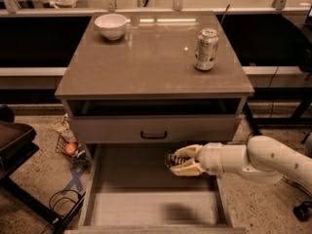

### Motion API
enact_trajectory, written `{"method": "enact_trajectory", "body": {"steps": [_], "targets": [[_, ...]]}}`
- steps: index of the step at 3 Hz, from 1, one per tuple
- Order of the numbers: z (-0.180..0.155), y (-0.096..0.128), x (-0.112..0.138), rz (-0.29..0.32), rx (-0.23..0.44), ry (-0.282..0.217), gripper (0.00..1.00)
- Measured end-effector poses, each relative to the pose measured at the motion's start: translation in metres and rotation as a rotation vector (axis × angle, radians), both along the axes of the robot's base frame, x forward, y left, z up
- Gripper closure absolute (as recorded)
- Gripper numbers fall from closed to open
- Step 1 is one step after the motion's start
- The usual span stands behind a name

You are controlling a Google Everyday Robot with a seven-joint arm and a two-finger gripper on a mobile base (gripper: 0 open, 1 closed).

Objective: Pick rxbar chocolate from middle drawer and place on counter

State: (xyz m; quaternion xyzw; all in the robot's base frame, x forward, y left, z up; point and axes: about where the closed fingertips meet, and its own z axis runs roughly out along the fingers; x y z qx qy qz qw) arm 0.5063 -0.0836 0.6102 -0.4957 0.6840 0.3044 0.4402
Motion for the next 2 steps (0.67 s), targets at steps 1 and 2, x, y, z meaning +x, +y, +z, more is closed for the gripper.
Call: {"method": "enact_trajectory", "body": {"steps": [1, 2], "targets": [[-0.0017, 0.0097, -0.0105, 0.036, 0.014, 0.011, 1.0], [-0.0027, 0.0093, -0.0081, 0.027, 0.009, 0.008, 1.0]]}}
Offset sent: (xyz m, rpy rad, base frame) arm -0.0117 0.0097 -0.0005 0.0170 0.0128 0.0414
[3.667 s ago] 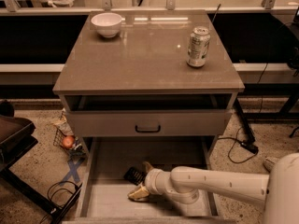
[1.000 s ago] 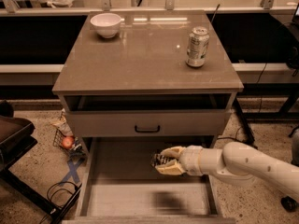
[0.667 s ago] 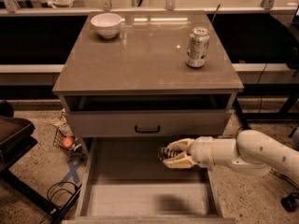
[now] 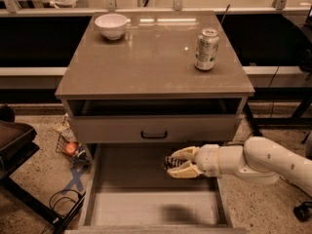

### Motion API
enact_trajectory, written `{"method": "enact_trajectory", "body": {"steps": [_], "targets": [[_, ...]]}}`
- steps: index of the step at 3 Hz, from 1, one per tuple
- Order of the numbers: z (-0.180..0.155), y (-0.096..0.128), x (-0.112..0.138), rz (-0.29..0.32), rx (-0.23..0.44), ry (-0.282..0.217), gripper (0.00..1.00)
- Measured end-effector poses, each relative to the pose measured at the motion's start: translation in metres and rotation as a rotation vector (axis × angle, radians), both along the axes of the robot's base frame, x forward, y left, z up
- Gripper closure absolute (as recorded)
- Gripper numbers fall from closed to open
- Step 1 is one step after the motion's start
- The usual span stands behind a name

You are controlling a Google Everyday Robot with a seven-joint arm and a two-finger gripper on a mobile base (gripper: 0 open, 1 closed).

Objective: Pick rxbar chocolate from middle drawer and place on counter

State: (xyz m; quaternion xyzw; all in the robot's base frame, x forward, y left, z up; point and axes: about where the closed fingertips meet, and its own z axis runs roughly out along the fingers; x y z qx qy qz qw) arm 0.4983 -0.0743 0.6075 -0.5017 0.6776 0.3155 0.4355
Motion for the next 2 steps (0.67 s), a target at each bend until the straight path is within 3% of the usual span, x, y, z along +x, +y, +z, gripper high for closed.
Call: {"method": "enact_trajectory", "body": {"steps": [1, 2], "targets": [[0.019, 0.005, 0.003, 0.002, -0.018, -0.029, 1.0], [0.067, 0.012, 0.003, -0.018, -0.065, -0.076, 1.0]]}}
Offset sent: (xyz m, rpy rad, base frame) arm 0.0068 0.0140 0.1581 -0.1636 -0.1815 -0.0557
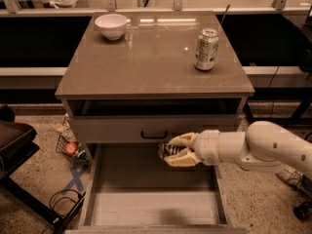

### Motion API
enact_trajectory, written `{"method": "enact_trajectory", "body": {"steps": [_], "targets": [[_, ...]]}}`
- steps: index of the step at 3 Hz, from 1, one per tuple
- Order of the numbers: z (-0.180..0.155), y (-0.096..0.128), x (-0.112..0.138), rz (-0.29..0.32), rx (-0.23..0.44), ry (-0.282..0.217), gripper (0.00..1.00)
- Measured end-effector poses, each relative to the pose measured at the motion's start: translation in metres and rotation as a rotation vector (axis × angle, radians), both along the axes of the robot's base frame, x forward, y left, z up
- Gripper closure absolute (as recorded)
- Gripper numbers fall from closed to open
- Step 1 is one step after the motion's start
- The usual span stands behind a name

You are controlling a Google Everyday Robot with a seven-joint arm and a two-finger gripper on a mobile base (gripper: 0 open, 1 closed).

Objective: Pick rxbar chocolate from middle drawer and place on counter

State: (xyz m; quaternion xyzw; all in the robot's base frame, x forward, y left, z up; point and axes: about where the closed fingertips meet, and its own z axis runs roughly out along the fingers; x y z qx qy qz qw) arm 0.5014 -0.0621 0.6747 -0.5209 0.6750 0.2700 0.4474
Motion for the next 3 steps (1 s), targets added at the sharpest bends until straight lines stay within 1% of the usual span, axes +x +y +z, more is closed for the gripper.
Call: {"method": "enact_trajectory", "body": {"steps": [1, 2, 3], "targets": [[0.091, 0.001, 0.023, -0.037, -0.122, -0.082, 1.0], [0.141, 0.002, 0.054, -0.064, -0.164, -0.114, 1.0], [0.188, 0.008, 0.107, -0.178, -0.182, -0.136, 1.0]]}}
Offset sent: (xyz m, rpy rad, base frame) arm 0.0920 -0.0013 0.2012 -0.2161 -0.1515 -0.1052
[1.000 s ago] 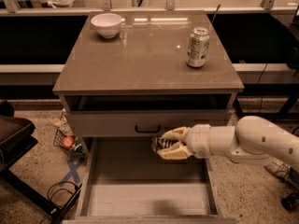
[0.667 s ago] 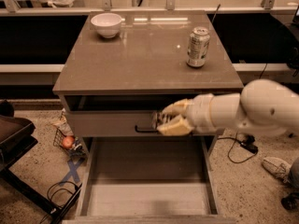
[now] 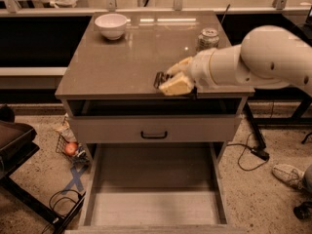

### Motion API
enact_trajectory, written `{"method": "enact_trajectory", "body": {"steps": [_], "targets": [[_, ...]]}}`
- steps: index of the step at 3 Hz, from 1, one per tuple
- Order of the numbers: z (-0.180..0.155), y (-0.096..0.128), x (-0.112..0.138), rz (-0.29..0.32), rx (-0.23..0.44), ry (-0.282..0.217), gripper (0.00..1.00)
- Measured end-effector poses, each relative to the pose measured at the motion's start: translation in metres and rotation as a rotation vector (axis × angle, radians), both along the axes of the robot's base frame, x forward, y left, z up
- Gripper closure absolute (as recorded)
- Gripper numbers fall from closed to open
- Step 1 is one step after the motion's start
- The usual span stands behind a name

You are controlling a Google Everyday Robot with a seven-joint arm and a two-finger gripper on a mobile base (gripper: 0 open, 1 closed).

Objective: Pick rxbar chocolate from middle drawer and place on counter

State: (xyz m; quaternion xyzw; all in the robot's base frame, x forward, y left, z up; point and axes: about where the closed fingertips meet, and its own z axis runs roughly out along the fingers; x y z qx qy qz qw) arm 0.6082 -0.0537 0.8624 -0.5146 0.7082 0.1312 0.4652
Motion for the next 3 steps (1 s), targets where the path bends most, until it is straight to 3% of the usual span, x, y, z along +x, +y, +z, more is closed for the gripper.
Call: {"method": "enact_trajectory", "body": {"steps": [1, 2, 3], "targets": [[0.025, 0.003, 0.019, -0.066, 0.001, -0.012, 1.0], [0.027, 0.014, 0.025, -0.062, 0.003, -0.011, 1.0], [0.036, 0.049, 0.054, -0.052, 0.037, -0.007, 1.0]]}}
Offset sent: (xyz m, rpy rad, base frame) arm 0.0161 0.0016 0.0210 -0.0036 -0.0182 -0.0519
